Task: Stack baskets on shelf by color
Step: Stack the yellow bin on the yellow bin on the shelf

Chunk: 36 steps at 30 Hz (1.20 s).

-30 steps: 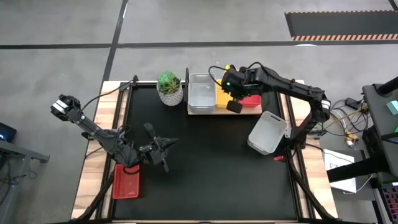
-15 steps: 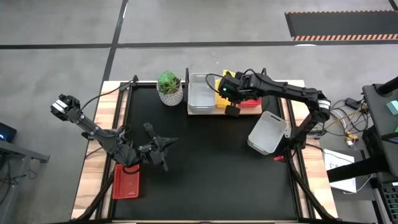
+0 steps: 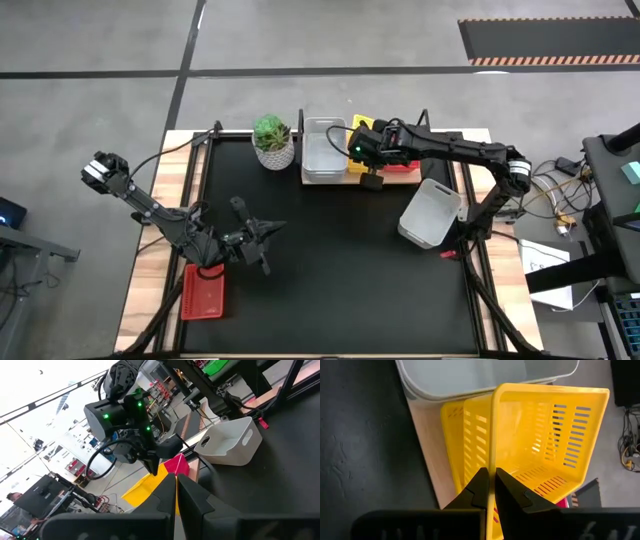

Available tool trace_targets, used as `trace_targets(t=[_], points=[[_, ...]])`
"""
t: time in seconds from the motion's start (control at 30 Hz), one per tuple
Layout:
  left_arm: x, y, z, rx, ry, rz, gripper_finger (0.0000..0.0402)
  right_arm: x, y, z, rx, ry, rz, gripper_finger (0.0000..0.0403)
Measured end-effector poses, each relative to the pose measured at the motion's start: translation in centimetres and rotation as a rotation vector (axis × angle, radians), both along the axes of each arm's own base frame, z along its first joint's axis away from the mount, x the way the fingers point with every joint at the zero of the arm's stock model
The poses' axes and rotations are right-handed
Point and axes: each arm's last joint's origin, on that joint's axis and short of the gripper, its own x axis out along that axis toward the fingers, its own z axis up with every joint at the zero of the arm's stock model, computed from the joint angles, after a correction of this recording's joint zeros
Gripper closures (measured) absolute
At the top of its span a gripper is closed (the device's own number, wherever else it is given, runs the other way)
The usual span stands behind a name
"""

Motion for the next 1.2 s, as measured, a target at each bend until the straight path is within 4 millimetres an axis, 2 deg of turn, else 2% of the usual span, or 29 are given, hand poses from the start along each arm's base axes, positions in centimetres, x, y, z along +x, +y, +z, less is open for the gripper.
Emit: trace_targets(t=[0.7, 1.2], points=[[0.0, 0.0, -0.3, 0.001, 0.005, -0.001, 0.0402, -0.1, 0.0, -2.5, 0.001, 0.045, 0.035, 0.0390], [0.0, 0.0, -0.3, 0.002, 0.006, -0.001, 0.0402, 0.0, 0.0, -2.5, -0.004, 0.041, 0.044, 0.0390]])
